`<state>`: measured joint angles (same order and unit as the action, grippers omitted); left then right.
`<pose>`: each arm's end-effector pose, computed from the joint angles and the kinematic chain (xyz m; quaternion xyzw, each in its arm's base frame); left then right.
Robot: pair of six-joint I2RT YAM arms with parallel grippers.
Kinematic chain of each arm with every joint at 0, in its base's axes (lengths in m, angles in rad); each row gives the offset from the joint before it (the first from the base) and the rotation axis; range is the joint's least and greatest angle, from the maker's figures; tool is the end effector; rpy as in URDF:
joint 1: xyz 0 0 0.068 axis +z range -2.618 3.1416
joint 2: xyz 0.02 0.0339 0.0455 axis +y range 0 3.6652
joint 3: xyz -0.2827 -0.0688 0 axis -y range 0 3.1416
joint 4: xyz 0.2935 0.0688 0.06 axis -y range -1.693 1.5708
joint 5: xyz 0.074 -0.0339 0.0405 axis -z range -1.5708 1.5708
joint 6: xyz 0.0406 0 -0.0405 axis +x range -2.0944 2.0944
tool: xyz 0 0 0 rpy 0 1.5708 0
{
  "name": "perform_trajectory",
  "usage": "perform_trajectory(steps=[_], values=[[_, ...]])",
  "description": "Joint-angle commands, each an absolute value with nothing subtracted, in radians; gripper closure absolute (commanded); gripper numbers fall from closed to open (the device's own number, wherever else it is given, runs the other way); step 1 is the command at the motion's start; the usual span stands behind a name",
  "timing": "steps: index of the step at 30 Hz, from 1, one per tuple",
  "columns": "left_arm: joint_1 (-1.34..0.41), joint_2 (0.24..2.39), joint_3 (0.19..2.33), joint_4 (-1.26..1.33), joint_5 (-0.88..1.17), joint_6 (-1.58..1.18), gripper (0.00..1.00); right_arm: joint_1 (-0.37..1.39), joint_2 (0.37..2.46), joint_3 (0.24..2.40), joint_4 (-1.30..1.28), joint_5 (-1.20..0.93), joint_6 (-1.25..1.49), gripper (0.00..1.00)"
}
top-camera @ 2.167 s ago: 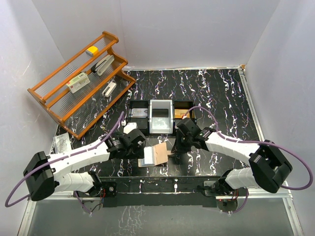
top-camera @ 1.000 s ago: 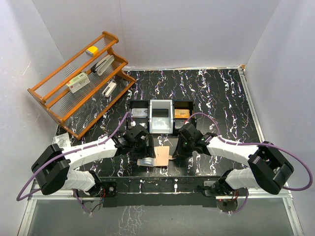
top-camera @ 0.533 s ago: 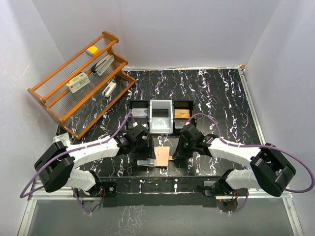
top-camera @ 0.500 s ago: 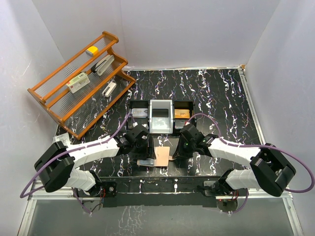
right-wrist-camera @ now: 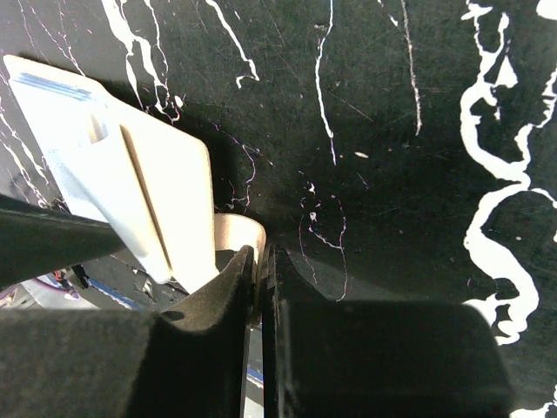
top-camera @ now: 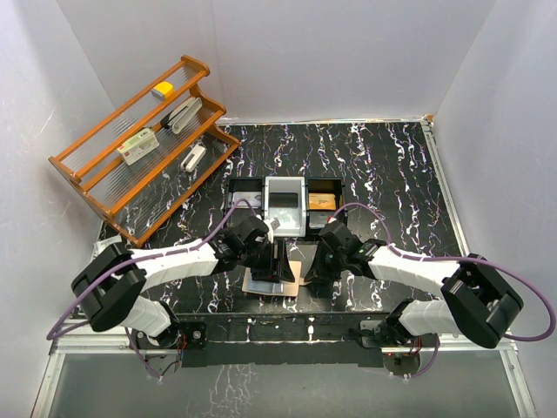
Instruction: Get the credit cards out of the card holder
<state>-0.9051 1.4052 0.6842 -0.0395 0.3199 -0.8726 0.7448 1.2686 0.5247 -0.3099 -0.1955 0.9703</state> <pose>0.1845 -0.2556 0.1661 0.0775 0.9062 -0.3944 0.1316 0.1775 0.1744 0.1298 0.0835 0.9589 0.2541 0.0951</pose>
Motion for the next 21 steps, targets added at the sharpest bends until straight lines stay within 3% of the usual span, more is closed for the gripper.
perform_trajectory(steps=[1, 8, 13, 21], values=[[-0.901, 1.456, 0.685, 0.027, 0.426, -0.863, 0.43, 0.743, 1.245, 0.529, -0.265, -0.202, 0.986, 0.99], [-0.9, 1.505, 0.671, 0.069, 0.486, -0.889, 0.43, 0.743, 1.191, 0.578, -0.343, -0.146, 0.985, 0.87], [-0.902, 1.531, 0.678, 0.107, 0.524, -0.881, 0.4, 0.744, 1.137, 0.651, -0.428, -0.079, 0.968, 0.68], [-0.9, 1.545, 0.681, 0.115, 0.527, -0.878, 0.39, 0.743, 1.174, 0.721, -0.311, -0.117, 0.955, 0.68]])
